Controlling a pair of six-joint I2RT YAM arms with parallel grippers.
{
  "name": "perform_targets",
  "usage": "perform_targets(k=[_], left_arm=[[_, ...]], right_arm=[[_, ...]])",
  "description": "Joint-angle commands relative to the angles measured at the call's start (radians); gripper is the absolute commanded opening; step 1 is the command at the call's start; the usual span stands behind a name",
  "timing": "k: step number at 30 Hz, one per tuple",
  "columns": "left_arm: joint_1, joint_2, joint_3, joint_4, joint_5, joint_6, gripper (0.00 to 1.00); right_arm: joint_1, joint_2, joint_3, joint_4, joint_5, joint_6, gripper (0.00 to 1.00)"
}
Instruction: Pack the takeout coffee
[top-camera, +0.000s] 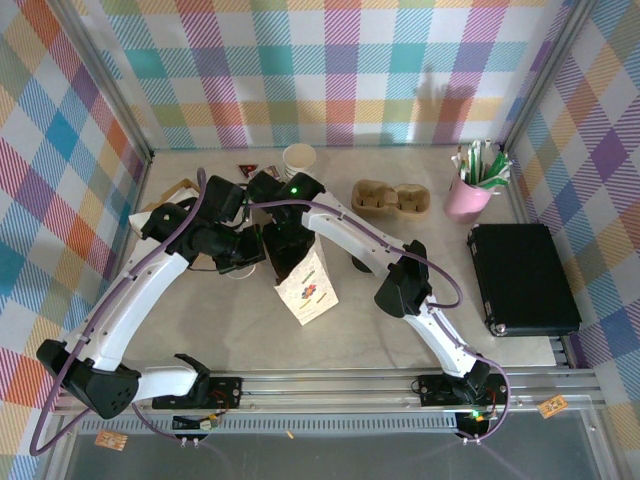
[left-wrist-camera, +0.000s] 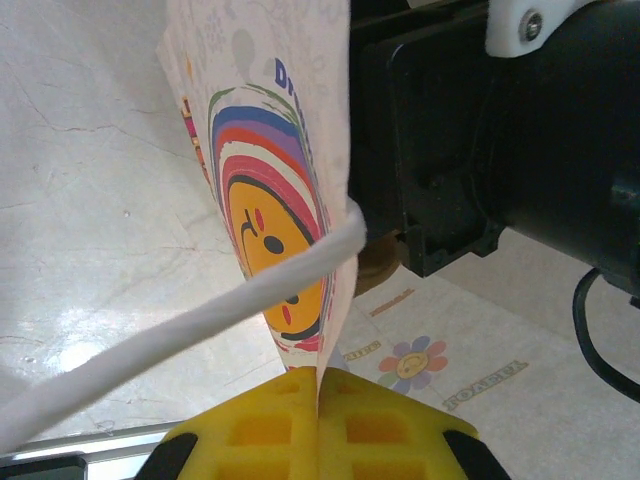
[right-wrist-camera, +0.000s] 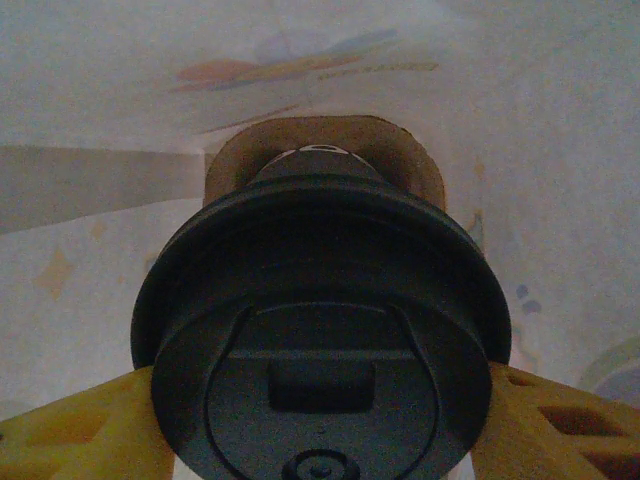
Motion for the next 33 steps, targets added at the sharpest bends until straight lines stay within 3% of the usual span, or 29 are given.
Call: perform_targets(k=[1, 10, 15, 22, 33], left_arm=[[-0.016, -0.001, 0.024, -0.092, -0.014, 0.023, 0.00], [-0.023, -0.063, 0.015, -0.079, -0.050, 0.042, 0.00], [-0.085, -0.066, 0.018, -0.113, -0.114, 0.077, 0.00], [-0.118, -0.101, -0.066, -0.096, -0.167, 0.072, 0.00], [-0.151, -0.047, -0.017, -0.095, -0.220, 0.096, 0.00]], right_arm=[[-0.011, -0.002, 0.062, -0.034, 0.019, 0.010, 0.54], [0.018, -0.055, 0.059, -0.171, -0.008, -0.031, 0.48], [0.041, -0.056, 0.061, -0.194, 0.008, -0.063, 0.48], [0.051, -0.038, 0.058, -0.168, 0.014, -0.116, 0.49], [0.050, 0.004, 0.062, -0.077, 0.080, -0.074, 0.50]])
